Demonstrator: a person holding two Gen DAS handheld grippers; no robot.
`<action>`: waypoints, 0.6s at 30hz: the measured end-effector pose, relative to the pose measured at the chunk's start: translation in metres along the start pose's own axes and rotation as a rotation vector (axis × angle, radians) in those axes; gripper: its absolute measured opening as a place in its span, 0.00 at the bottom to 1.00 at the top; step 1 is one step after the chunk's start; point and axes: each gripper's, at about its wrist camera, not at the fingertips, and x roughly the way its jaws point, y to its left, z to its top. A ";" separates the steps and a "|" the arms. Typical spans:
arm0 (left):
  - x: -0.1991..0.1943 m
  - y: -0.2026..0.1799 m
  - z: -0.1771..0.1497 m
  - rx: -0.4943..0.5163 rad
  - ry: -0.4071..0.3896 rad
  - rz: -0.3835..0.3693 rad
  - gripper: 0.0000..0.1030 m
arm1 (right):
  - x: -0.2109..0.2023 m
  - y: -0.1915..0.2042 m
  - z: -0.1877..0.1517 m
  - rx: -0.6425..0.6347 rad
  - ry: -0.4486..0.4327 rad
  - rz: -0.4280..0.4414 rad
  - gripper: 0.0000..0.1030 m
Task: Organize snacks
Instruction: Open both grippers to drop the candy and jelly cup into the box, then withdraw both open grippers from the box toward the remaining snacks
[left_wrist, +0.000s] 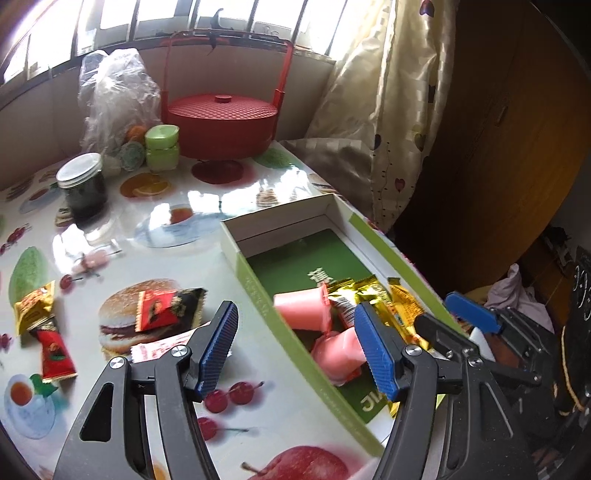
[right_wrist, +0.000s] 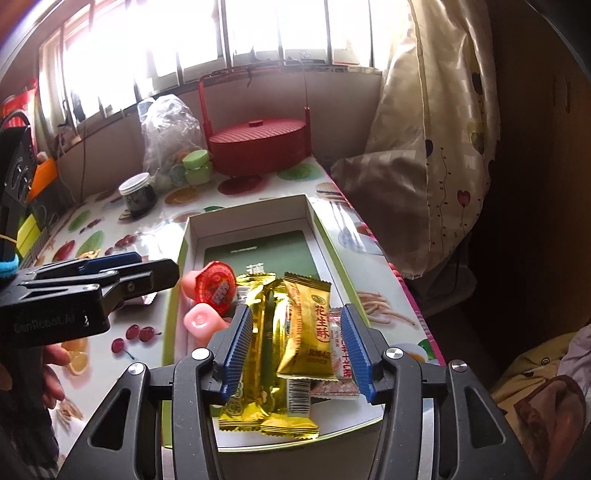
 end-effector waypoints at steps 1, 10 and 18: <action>-0.002 0.002 -0.001 -0.002 -0.002 0.007 0.64 | -0.001 0.002 0.001 -0.002 -0.002 0.000 0.47; -0.022 0.011 -0.007 0.005 -0.044 0.064 0.64 | -0.003 0.012 0.003 -0.013 -0.008 0.001 0.47; -0.035 0.026 -0.014 -0.016 -0.059 0.097 0.64 | -0.003 0.027 0.008 -0.030 -0.020 0.025 0.47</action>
